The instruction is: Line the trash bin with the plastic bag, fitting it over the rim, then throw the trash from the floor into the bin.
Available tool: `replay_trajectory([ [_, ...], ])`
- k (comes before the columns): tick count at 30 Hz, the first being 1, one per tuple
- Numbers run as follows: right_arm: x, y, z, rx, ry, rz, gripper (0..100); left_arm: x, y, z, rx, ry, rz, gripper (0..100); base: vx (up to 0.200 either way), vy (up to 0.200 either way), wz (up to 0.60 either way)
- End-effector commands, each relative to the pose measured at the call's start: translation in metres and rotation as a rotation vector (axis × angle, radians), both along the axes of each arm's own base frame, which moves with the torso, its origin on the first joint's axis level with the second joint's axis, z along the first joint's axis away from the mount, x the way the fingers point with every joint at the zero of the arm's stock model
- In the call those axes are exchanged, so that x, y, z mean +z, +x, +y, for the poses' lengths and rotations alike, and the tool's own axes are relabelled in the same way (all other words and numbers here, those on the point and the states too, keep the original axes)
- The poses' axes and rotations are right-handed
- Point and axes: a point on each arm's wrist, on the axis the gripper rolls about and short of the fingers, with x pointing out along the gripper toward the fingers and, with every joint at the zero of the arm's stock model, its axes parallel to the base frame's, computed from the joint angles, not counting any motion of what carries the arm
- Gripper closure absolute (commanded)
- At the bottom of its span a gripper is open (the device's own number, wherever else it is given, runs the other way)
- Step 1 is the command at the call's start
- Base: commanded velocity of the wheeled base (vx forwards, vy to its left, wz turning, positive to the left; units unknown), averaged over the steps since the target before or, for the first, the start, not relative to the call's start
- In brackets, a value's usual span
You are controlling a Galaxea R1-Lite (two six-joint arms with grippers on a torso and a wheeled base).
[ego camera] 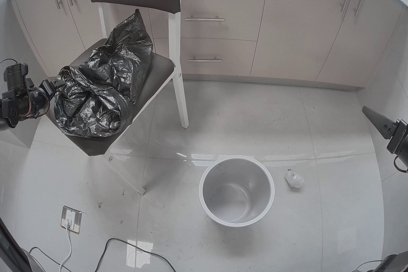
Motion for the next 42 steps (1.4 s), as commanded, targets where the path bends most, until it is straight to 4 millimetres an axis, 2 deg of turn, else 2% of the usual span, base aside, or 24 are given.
replay_trajectory([
  [1,-0.002,0.001,0.000,0.000,-0.002,0.007,0,0.015,-0.010,-0.005,-0.014,-0.018,-0.037,0,0.000,0.000,0.00],
  [4,-0.002,0.002,0.001,0.000,-0.004,0.013,0,0.022,-0.015,-0.010,-0.033,-0.071,-0.054,0,0.000,0.000,0.00],
  [6,-0.003,0.002,0.001,0.002,-0.002,0.015,0,0.019,-0.017,-0.011,-0.054,-0.086,-0.037,0,0.000,0.000,0.00],
  [17,-0.005,0.003,0.001,0.002,-0.003,0.024,0,-0.014,-0.002,-0.010,-0.083,-0.149,0.049,0,0.000,0.000,0.00],
  [30,-0.006,0.005,0.001,0.000,-0.005,0.033,0,-0.011,0.002,-0.021,-0.131,-0.153,0.042,0,0.000,0.000,0.00],
  [31,-0.006,0.005,0.001,0.000,-0.005,0.033,0,-0.011,0.001,-0.022,-0.135,-0.152,0.040,100,0.000,0.000,0.00],
  [42,-0.006,0.005,0.002,0.002,-0.005,0.033,0,-0.003,-0.003,-0.028,-0.148,-0.142,0.024,100,0.000,0.000,0.00],
])
